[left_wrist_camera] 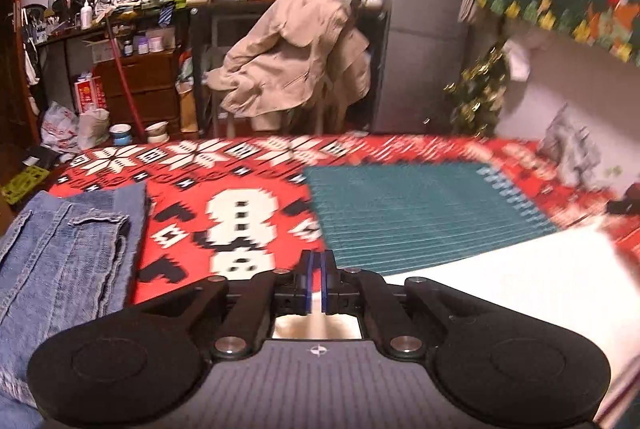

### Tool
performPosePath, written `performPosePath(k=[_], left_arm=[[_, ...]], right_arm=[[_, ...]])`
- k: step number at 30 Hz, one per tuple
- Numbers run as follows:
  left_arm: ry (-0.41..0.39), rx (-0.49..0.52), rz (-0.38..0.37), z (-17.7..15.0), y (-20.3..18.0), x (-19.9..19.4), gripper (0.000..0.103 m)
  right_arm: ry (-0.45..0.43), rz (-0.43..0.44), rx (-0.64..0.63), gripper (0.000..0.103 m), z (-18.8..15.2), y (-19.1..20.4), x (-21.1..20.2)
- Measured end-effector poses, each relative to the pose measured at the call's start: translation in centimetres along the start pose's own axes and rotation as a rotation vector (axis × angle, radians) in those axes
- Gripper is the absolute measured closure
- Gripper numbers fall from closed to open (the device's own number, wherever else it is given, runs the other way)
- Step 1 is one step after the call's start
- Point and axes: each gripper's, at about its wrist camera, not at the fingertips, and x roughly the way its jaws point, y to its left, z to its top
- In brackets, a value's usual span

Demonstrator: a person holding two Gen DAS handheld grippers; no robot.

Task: Fold clothes

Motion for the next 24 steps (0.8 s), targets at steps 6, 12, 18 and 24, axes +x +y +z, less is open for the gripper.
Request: performPosePath(k=[6,12,18,24], left_arm=[[0.013,0.013,-0.079,0.1,-3.9,-4.5,0.081],[0.021,0.043,-0.187,-2.5,-7.5,-6.0,0.091],[0.089,0.074,-0.243,-5.3,-9.8,-5.2,0.097],[0.168,0.11,-0.215,-8.4,-10.1,-6.0,0.097]], right_arm=[[0.005,0.104,-0.035,0.068,-0.3,2.1,-5.4],[-0.015,0.179,-0.162,0.065,-3.3,6.2,-9.6],[0.072,0.186,-0.217,0.091,-7.7,9.9,-9.4],[0.139,0.172,-0.217,0.091,-10.9,10.3,-8.8]])
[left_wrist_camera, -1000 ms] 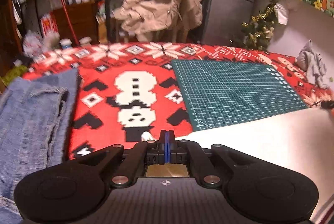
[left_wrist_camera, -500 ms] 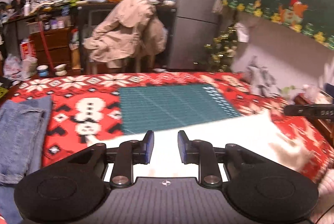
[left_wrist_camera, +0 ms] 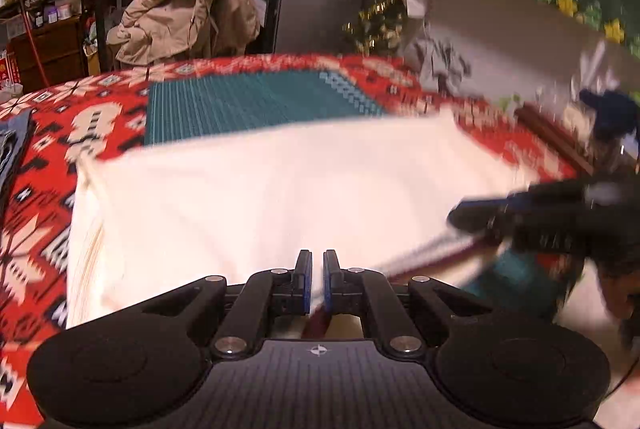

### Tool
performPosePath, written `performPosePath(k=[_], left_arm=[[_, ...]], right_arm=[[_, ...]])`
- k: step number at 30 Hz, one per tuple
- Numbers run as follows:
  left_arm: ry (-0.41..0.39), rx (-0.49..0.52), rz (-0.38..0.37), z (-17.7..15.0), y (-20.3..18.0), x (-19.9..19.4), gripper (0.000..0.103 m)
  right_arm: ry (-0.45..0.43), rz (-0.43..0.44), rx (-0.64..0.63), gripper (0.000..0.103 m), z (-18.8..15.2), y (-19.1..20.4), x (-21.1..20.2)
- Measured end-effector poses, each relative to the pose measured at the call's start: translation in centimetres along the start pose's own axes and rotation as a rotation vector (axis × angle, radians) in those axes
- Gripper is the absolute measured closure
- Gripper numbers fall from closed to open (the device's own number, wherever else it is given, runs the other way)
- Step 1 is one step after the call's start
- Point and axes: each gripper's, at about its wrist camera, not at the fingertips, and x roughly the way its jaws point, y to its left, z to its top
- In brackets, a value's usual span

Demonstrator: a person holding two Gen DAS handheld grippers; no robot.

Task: Fold clothes

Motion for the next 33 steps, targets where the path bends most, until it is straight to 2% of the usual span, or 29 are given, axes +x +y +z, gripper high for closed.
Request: performPosePath(k=[7,13,17,19,21,22,25,28,29,33], left_arm=[[0.015,-0.019,-0.01,-0.9,0.7,-1.1,0.097],[0.04,-0.039,-0.02,-1.2,1.1,-1.7,0.097],[0.037,-0.091,-0.032,-1.5,1.8,-2.3,0.097],[0.016,-0.116,0.003,-1.3,1.9,-2.7,0.095],[-0.027,-0.121,0.043,-0.9,1.9,-3.2,0.079],[-0.048,-0.126,0.053,-0.6,2.1,-3.3,0.077],[-0.08,-0.158,0.058,-0.2,3.0,-2.9,0.076],[-0.036,-0.182,0.088,-0.5,3.8,-1.8,0.078],[-0.038,-0.191,0.085,-0.7,4.0,-1.9,0.081],[-0.04,-0.21,0.083,-1.5,4.4,-2.6,0.081]], right_arm=[[0.002,-0.006,0.002,0.091,-1.8,-0.3,-1.4],[0.022,0.011,0.056,0.091,-2.5,-1.7,-2.7],[0.034,0.029,0.098,0.091,-2.9,-3.0,-4.0],[0.011,0.021,0.113,0.086,-2.5,-3.5,-4.7],[-0.016,0.011,0.125,0.084,-1.9,-4.1,-5.4],[-0.026,0.001,0.124,0.084,-1.6,-4.3,-5.5],[-0.042,-0.046,0.109,0.084,-0.5,-4.8,-4.8],[-0.006,-0.082,0.118,0.085,-0.3,-5.5,-3.1],[0.004,-0.084,0.13,0.085,-0.6,-5.8,-2.9],[0.015,-0.08,0.17,0.086,-1.9,-6.9,-2.9]])
